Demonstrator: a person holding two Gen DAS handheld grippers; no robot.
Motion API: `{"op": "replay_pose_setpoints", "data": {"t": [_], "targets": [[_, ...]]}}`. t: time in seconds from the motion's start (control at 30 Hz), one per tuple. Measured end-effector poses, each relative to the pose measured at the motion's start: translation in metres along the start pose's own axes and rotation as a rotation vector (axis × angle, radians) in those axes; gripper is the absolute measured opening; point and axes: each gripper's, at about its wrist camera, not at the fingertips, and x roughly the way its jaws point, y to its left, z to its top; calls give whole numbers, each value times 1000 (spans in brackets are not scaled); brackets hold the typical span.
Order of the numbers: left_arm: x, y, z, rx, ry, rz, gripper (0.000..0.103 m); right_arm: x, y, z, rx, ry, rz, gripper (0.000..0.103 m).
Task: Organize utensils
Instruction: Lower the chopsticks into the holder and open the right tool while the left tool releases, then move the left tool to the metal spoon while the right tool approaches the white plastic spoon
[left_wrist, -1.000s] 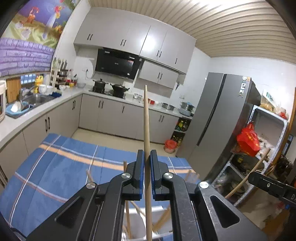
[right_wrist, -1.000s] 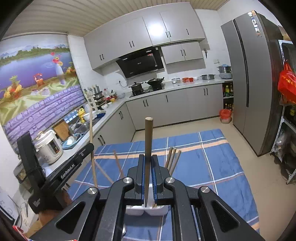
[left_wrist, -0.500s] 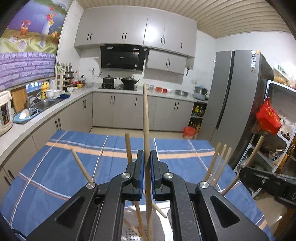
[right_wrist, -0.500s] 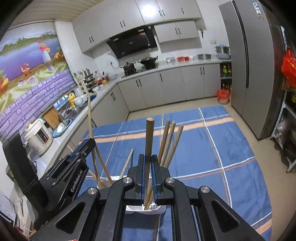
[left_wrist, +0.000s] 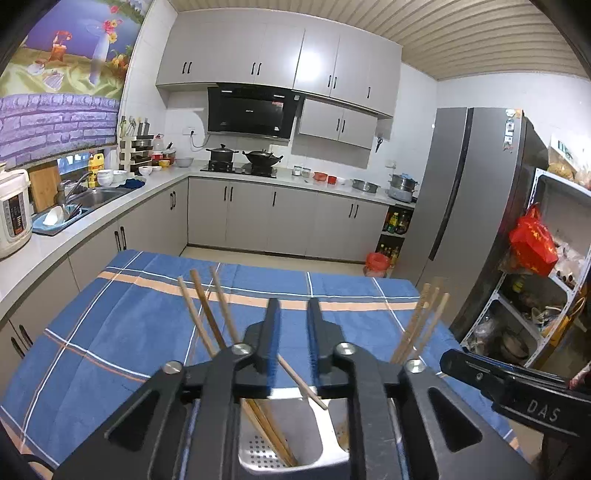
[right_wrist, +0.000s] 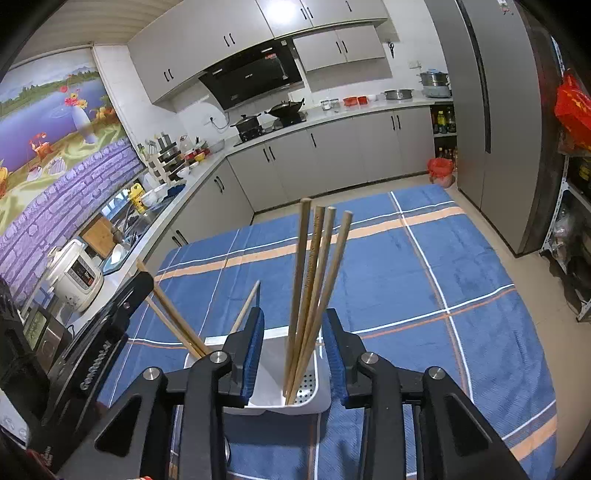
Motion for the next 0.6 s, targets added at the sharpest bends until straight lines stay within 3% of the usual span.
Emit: {"op": "replay_pose_setpoints", "data": {"t": [0.13,0.2,0.37,0.47,0.6], "targets": [[-29,2,5,-12,-25,-6,25,-30,-8,-1,25,-48,-6,52],[-48,4,7,-16,-37,-6,29,-51,-17,-6,33,-75,-15,53],[-107,16,1,-40,-66,8,48,-106,-52,-40,31,-141,-145,66],[-133,31,-14,-48,-51,52,60,-118,-82,-67,92,-73,-182,67],[-146,51,-43,-33,43,116,61,-119,-117,-118,172,56,-198,67]]}}
